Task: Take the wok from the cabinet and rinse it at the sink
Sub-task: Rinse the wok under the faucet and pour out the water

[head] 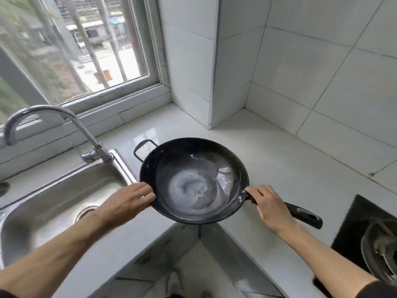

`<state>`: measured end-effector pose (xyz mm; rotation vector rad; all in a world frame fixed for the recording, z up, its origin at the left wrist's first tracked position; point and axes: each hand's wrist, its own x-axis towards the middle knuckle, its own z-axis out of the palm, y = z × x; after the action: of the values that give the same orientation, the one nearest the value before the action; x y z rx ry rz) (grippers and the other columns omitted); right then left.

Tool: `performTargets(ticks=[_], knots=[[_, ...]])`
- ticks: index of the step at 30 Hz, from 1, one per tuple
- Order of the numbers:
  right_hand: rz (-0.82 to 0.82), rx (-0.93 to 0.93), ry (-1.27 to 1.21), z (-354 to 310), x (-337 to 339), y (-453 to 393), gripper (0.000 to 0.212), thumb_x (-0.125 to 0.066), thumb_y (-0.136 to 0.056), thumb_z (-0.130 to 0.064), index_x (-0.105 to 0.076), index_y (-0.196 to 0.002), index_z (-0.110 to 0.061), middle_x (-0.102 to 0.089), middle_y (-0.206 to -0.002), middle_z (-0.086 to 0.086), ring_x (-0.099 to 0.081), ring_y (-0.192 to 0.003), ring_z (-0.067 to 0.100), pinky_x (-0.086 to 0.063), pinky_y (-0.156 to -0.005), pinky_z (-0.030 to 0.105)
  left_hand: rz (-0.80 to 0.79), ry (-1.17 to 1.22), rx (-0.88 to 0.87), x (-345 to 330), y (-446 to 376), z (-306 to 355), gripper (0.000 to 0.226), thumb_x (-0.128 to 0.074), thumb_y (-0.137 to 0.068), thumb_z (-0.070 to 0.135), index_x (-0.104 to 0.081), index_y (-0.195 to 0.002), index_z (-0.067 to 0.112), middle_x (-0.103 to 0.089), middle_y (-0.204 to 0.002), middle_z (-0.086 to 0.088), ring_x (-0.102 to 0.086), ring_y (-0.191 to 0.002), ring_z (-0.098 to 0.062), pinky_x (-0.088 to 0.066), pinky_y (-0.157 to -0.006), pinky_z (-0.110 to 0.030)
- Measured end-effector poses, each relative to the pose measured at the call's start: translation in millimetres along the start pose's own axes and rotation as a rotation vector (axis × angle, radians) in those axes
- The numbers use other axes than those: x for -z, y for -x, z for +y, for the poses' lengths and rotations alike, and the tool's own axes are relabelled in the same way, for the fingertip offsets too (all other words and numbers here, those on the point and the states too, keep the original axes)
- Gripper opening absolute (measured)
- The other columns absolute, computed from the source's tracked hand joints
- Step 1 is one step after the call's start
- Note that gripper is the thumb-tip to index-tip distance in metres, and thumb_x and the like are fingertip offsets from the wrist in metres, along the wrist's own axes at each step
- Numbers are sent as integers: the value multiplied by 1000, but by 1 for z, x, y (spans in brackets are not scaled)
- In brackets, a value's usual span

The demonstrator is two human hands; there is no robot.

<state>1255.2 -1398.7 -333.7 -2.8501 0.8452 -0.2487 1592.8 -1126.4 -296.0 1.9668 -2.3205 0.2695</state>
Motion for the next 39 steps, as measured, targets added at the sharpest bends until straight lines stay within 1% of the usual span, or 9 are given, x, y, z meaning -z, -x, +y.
performTargets(ticks=[8,13,17,19,21,25,29,36,39], knots=[[-44,325,-66,-62,-13,-54,64,-66,-71,13,-54,-125,-20,-60,-101,3,-54,-92,27,-54,-73,40,-41,-114,319,50,103,44,25,-42,-102,30,-59,-91,15,-55,-91,0,-53,-79,-19,-51,-69,-30],[-72,450,-86,-118,-20,-79,68,-66,-66,16,-56,-121,-20,-60,-94,2,-55,-85,25,-55,-68,37,30,-161,432,72,158,58,36,-27,-106,27,-56,-89,14,-55,-88,-1,-52,-73,-20,-48,-60,-29],[-104,524,-64,-160,-32,-96,66,-65,-68,16,-55,-122,-21,-59,-94,2,-54,-84,24,-54,-66,36,32,-155,512,73,201,60,24,-37,-103,23,-56,-91,13,-55,-89,-1,-53,-74,-20,-51,-63,-32],[-118,554,-56,-181,-40,-102,66,-64,-69,16,-54,-122,-22,-59,-93,1,-53,-84,24,-54,-65,36,36,-145,539,70,223,57,34,-30,-105,26,-57,-89,13,-55,-88,-1,-53,-74,-20,-50,-62,-30],[-134,570,-47,-204,-47,-108,66,-64,-69,15,-53,-122,-23,-58,-93,1,-53,-85,24,-54,-65,36,21,-144,561,66,245,50,33,-30,-104,23,-57,-88,13,-55,-87,0,-51,-73,-19,-48,-61,-29],[-140,579,-33,-249,-59,-117,64,-64,-72,13,-52,-124,-23,-58,-96,1,-52,-87,24,-54,-68,36,20,-130,571,61,285,21,8,-53,-87,9,-56,-84,15,-53,-84,1,-50,-72,-17,-41,-62,-25],[-158,555,-3,-292,-71,-128,68,-63,-69,15,-53,-125,-22,-58,-98,2,-54,-88,25,-54,-68,37,31,-102,558,50,326,-19,10,-49,-88,9,-53,-85,17,-51,-84,2,-48,-72,-18,-47,-57,-28],[-197,517,33,-341,-96,-136,71,-59,-68,16,-50,-125,-24,-56,-98,0,-51,-89,24,-53,-69,37,48,-62,537,37,369,-58,14,-46,-86,7,-56,-82,16,-53,-81,1,-49,-69,-18,-42,-56,-26],[-214,496,38,-350,-104,-138,69,-58,-67,16,-50,-122,-26,-55,-95,-2,-50,-87,23,-51,-66,37,26,-14,550,28,379,-67,15,-56,-82,4,-53,-85,18,-51,-83,2,-48,-70,-18,-41,-57,-25]])
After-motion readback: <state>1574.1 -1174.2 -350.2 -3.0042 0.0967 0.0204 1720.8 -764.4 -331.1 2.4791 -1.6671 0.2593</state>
